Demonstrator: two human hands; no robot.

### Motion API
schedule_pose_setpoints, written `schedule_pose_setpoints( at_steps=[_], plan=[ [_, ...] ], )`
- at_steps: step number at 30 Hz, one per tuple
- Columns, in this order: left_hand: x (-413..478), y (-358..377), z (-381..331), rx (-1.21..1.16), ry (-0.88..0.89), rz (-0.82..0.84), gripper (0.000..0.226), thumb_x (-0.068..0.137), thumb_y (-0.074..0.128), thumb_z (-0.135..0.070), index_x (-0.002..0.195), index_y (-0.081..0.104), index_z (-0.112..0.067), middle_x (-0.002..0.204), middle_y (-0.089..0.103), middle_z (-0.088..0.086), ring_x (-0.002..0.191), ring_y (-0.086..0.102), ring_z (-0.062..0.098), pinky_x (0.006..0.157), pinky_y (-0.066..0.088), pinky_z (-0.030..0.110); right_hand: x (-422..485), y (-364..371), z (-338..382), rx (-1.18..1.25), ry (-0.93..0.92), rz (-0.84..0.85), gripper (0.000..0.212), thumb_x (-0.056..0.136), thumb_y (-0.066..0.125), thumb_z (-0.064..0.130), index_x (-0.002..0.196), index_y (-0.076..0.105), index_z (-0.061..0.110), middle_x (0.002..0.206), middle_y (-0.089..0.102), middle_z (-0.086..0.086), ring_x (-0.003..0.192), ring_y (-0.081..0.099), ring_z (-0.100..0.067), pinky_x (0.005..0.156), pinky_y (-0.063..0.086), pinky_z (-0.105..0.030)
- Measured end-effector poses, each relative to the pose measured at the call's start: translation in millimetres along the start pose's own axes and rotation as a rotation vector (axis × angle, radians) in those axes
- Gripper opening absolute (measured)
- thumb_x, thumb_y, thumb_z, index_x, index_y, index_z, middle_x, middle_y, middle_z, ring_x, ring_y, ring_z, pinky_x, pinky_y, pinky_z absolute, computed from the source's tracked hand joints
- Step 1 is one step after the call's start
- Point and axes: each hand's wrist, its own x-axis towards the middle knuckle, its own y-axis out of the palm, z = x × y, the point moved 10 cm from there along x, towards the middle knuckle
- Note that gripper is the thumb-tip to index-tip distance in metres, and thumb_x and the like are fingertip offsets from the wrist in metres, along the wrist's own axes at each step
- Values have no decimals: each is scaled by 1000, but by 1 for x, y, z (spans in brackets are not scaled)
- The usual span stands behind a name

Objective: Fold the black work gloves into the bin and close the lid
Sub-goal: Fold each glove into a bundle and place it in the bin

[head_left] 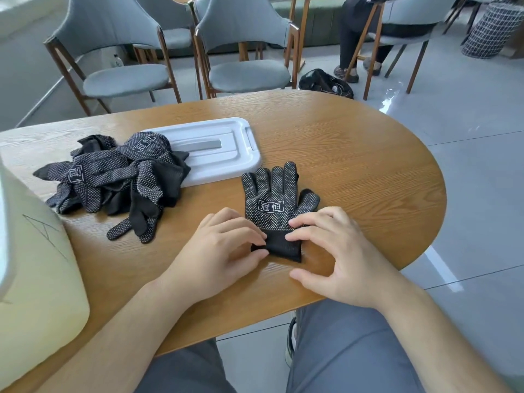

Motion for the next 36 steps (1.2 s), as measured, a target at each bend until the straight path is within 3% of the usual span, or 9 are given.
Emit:
schedule_pose_setpoints(
  at_steps=[6, 10, 13, 18, 21, 25, 30, 33, 36],
  plan=[
    [18, -28, 5, -307, -218, -142, 16, 88, 63, -46, 90, 69, -31, 88, 64, -22, 89, 54, -4, 81, 39, 11, 27, -26, 3, 123, -10, -204, 19, 93, 68, 35, 103, 75, 20, 95, 68, 13, 95, 57, -14, 83, 49, -33],
    [29, -47, 13, -464, -386, -254, 35, 76, 67, -62, 88, 63, -30, 84, 58, -24, 84, 49, -2, 81, 37, 14, 51, -61, 1, 296, 114, -273, 4, 93, 74, 29, 95, 72, 31, 80, 63, 18, 75, 55, -1, 68, 38, -11],
    [45, -61, 12, -562, -435, -298, 40, 74, 76, -56, 76, 61, -19, 72, 58, -13, 71, 49, 6, 71, 39, 23, 67, -77, 3, 464, 165, -283, 5, 90, 76, 31, 88, 72, 34, 73, 63, 16, 56, 48, -3, 55, 37, -19],
    [65, -81, 12, -702, -441, -350, 48, 76, 74, -54, 85, 66, -8, 92, 70, 20, 77, 59, 21, 86, 53, 54, 84, -100, 15, 606, 151, -279, 5, 93, 73, 33, 94, 76, 29, 85, 75, 7, 76, 69, -24, 72, 57, -46],
    [67, -89, 11, -651, -440, -353, 31, 85, 72, -41, 83, 69, -11, 76, 71, 5, 65, 57, 8, 69, 52, 30, 87, -106, 18, 615, 139, -283, 7, 94, 71, 32, 93, 77, 29, 90, 78, -1, 85, 73, -26, 80, 59, -49],
    [67, -98, -1, -535, -413, -338, 32, 86, 63, -39, 86, 71, -8, 76, 69, 15, 58, 48, 8, 60, 42, 30, 87, -109, 22, 604, 133, -309, 10, 88, 74, 34, 85, 75, 25, 80, 76, 1, 73, 70, -17, 69, 59, -39],
    [66, -93, 3, -613, -427, -298, 38, 86, 66, -47, 90, 68, -9, 89, 67, 22, 73, 56, 20, 78, 53, 49, 88, -103, 20, 662, 162, -308, 13, 87, 74, 37, 83, 74, 25, 79, 76, 2, 71, 69, -13, 67, 57, -31],
    [67, -92, 15, -574, -477, -270, 25, 87, 74, -42, 83, 67, -18, 73, 59, 7, 66, 50, 9, 68, 44, 30, 99, -90, 5, 613, 231, -224, 3, 91, 77, 27, 89, 77, 25, 87, 78, -1, 83, 74, -25, 80, 61, -46],
    [80, -100, 22, -484, -525, -261, 22, 92, 74, -28, 73, 62, -26, 55, 53, -19, 43, 43, 0, 47, 33, 12, 116, -84, -3, 595, 285, -152, 2, 93, 74, 24, 94, 75, 22, 76, 75, 8, 61, 68, -8, 66, 54, -30]
  ],
)
